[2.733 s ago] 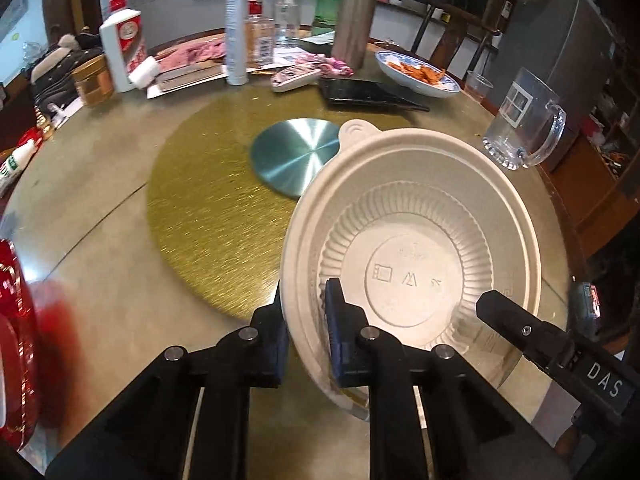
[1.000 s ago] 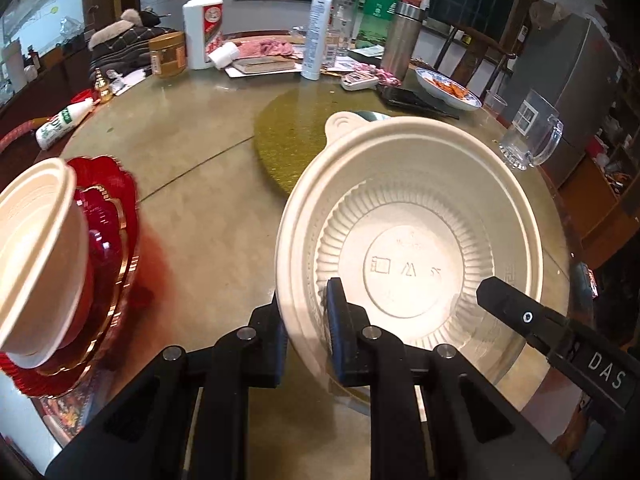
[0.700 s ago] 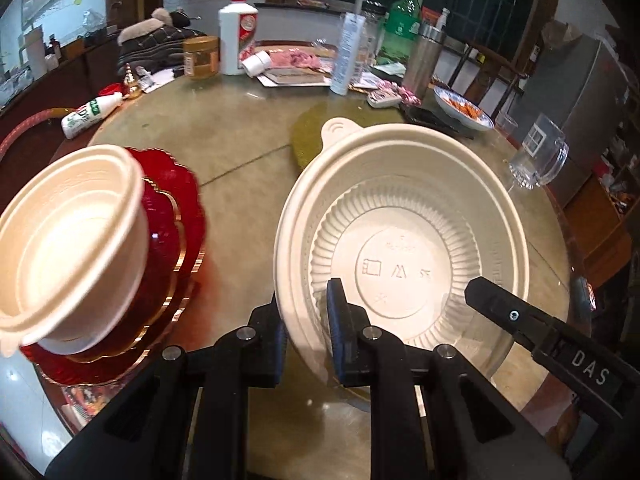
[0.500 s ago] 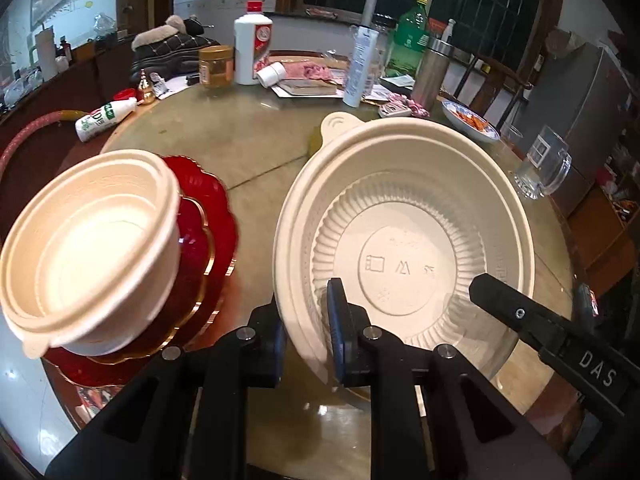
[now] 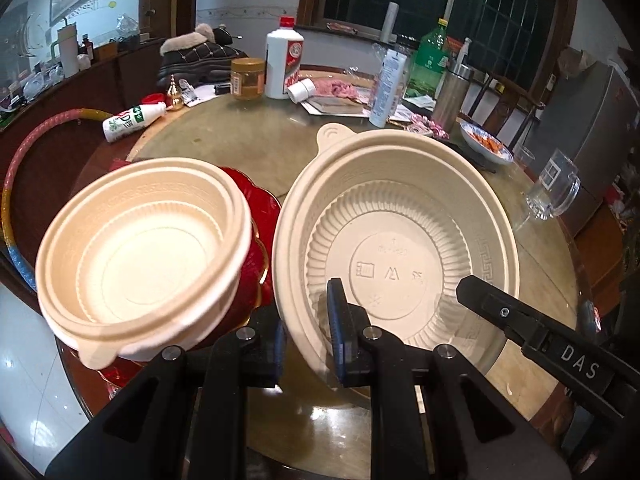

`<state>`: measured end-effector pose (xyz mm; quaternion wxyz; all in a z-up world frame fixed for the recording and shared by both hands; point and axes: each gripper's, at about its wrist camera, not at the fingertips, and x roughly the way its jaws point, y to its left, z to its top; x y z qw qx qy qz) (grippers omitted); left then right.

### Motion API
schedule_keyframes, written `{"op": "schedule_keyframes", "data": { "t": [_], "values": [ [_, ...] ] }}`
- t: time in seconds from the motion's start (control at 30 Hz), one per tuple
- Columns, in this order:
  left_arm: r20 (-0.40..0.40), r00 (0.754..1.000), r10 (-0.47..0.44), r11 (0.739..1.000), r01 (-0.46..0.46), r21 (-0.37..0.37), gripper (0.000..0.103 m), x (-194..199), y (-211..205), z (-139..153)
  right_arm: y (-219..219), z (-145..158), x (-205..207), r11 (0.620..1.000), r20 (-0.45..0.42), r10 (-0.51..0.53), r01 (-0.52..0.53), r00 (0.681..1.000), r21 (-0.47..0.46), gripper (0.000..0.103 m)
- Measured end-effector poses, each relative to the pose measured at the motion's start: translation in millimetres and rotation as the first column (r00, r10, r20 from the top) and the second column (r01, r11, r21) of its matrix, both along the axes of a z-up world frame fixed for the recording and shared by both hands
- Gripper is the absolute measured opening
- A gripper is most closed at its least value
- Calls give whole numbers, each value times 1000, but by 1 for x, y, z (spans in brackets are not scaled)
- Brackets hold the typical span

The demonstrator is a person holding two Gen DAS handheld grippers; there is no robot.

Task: Organize plates and bowls
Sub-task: 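Lift the second beige bowl with both grippers and carry it toward the stack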

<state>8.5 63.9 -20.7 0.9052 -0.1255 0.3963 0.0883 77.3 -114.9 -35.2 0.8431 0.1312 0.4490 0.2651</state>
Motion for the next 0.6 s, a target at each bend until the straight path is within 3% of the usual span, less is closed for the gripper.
{"op": "schedule_keyframes", "data": {
  "t": [0.6],
  "values": [
    [74, 995, 60, 998, -61, 0, 16, -14, 23, 21, 32, 21, -2, 999, 64, 50, -50, 997, -3, 15]
  ]
}}
